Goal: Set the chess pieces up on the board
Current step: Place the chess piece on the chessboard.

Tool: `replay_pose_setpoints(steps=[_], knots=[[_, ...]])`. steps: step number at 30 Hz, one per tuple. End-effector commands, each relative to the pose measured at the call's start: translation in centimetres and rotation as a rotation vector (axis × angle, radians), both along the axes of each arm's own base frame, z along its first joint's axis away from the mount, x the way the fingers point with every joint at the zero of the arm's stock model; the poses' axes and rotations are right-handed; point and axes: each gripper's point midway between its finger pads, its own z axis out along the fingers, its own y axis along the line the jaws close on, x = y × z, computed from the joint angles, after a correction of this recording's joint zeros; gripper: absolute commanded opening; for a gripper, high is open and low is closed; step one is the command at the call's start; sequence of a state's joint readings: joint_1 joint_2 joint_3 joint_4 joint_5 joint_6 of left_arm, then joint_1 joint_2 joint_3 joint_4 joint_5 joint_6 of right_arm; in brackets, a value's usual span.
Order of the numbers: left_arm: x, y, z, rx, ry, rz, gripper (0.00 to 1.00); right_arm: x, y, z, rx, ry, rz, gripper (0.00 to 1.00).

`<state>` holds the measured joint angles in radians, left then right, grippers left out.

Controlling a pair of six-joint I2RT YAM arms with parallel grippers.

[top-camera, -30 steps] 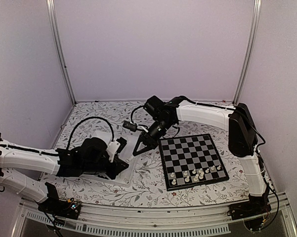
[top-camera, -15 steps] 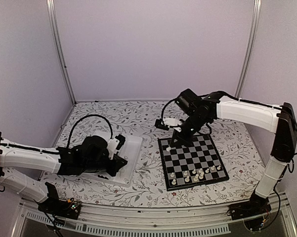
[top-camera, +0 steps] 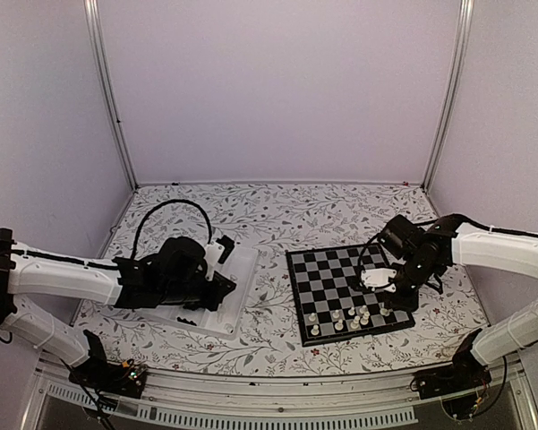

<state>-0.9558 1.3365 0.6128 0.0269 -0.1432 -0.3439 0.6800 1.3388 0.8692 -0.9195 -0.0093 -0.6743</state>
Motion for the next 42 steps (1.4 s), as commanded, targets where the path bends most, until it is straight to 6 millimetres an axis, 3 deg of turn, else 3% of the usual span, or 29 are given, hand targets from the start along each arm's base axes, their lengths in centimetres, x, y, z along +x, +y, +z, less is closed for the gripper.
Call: replay_pose_setpoints(steps=[1, 10, 20, 34, 42], knots=[[0.9, -0.2, 0.6, 0.005, -0.013, 0.003, 0.0, 0.1, -1.7, 0.0, -0.025, -0.049, -0.005, 0.0], [0.8, -0.4, 0.3, 0.009, 0.003, 0.003, 0.0, -0.1, -1.6, 0.3, -0.002, -0.057, 0.0, 0.0], [1.0, -0.5, 0.2, 0.021, 0.001, -0.001, 0.0, -1.9, -1.5, -0.2, 0.016, 0.029, 0.037, 0.0], [0.8, -0.4, -0.4, 0.025, 0.019, 0.002, 0.0, -0.6, -2.2, -1.3, -0.059, 0.001, 0.017, 0.02], [0.7, -0.4, -0.5, 0.021, 0.025, 0.003, 0.0, -0.8, -1.4, -1.1, -0.029, 0.02, 0.019, 0.13]])
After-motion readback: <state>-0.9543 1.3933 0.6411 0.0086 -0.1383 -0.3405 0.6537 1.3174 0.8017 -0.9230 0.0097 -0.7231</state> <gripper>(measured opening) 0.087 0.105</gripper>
